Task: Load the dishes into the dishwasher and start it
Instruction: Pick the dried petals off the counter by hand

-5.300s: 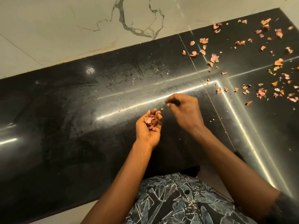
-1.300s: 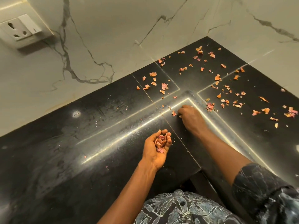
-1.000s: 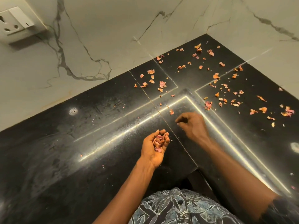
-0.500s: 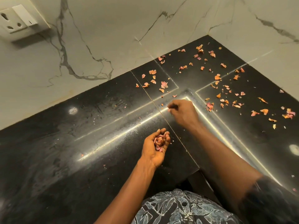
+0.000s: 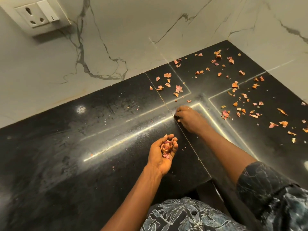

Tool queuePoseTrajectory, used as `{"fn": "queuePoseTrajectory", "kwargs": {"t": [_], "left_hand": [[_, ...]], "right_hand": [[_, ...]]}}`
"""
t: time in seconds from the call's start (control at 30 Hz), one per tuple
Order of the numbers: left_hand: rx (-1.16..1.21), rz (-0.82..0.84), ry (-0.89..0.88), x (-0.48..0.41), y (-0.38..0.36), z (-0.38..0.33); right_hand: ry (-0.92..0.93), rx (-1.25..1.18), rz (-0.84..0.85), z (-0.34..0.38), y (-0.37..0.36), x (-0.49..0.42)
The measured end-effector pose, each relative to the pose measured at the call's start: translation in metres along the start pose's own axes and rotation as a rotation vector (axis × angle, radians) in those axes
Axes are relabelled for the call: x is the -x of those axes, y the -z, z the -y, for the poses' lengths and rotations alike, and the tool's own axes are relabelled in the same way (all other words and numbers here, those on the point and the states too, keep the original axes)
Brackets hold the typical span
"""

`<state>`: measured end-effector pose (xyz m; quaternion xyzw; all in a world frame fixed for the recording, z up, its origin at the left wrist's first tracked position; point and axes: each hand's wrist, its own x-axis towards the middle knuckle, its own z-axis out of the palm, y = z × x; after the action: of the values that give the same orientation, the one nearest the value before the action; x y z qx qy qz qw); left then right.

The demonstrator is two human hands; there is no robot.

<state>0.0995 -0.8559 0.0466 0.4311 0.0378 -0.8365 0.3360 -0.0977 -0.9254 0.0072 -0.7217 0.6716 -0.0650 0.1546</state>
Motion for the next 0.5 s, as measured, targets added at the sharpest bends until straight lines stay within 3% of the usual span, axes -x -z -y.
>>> {"fn": "queuePoseTrajectory", "kwargs": {"t": [0.33,0.5], "left_hand": [[-0.017,0.007,0.007,-0.006,-0.002,0.005],[-0.052,-0.004,0.008,-0.004,-0.005,0.007]], "right_hand": [[-0.049,-0.090,0.043,-0.039,0.011,0.030],[-0.137,0.010,-0.096,-0.020,-0.007,0.035]]}}
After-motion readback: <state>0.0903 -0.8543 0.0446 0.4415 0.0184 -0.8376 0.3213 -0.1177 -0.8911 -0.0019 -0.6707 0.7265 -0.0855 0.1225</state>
